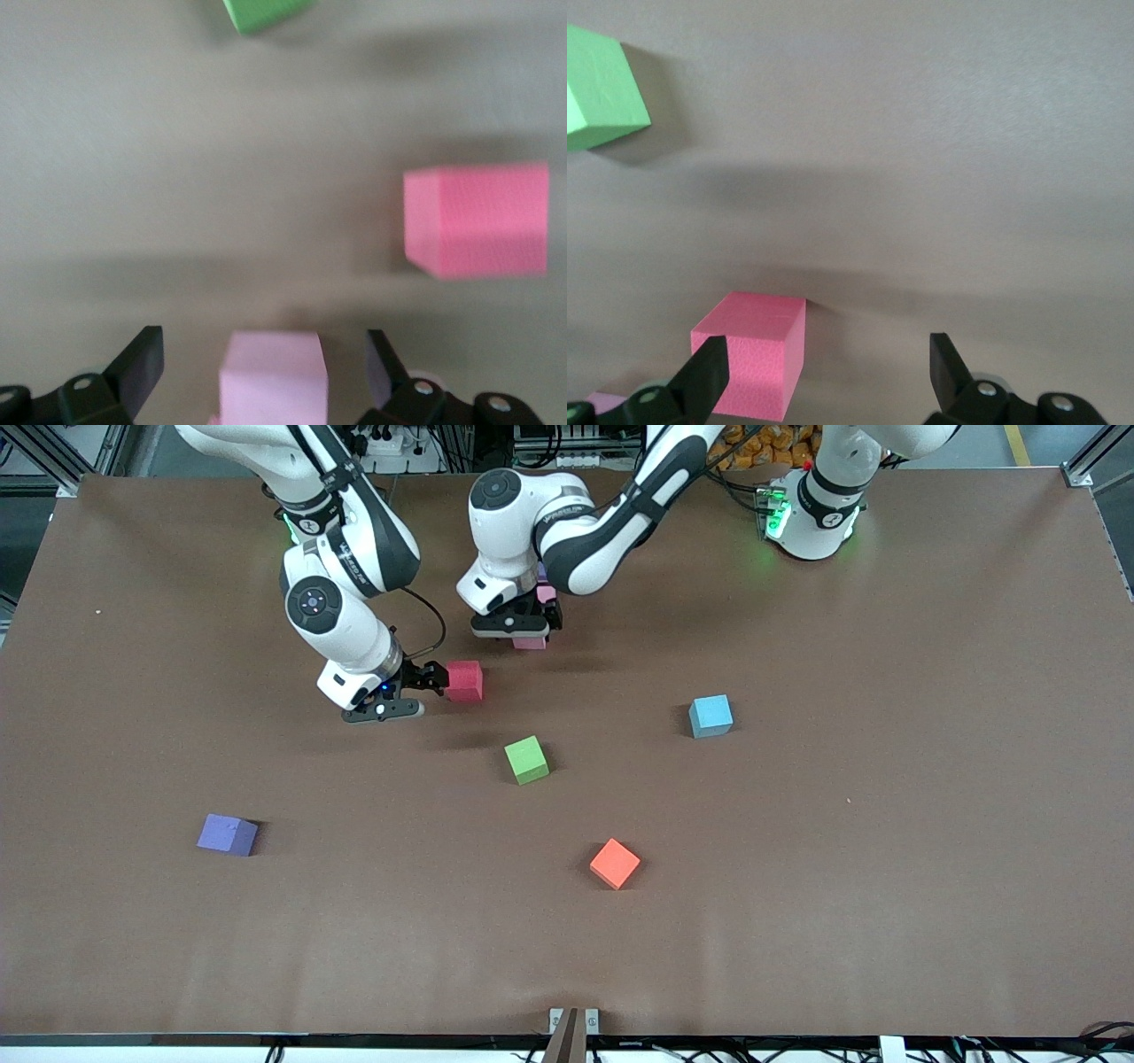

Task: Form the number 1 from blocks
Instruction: 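Place the red cube after pink with the right gripper while the left gripper grasps cyan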

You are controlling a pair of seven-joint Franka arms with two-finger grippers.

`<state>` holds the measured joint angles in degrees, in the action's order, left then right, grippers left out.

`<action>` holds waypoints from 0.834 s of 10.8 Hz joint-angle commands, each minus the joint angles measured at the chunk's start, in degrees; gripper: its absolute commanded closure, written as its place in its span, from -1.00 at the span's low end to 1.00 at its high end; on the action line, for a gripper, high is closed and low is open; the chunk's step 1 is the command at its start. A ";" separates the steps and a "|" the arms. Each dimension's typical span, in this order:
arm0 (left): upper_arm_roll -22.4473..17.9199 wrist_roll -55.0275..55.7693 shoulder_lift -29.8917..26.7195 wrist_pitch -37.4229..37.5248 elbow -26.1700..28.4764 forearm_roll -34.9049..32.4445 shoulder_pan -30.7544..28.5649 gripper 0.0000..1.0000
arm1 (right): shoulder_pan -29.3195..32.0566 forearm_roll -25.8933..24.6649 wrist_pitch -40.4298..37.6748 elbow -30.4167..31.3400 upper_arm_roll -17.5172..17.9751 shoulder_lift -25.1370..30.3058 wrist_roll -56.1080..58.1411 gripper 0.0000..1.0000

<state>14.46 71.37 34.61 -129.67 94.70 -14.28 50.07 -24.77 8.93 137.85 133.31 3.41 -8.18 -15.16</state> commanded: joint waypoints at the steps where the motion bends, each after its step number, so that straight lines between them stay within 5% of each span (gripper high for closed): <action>1: 0.40 -0.71 -0.33 0.64 0.22 -1.27 -6.54 -1.00 | -2.37 0.92 2.24 0.64 0.02 -1.92 -0.31 -1.00; 5: 0.48 -3.35 -0.33 0.64 0.57 -2.50 -19.81 -1.00 | -5.80 2.49 3.04 0.55 0.02 -3.68 -0.40 -1.00; 9: 0.75 -7.56 -6.20 0.91 11.52 -6.10 -25.89 -1.00 | -8.62 4.26 5.59 0.64 0.02 -5.62 -2.93 -1.00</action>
<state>14.24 64.47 33.70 -128.46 99.10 -18.21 25.50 -32.32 12.19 142.73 133.73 3.52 -13.61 -16.24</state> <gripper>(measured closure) 0.000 0.000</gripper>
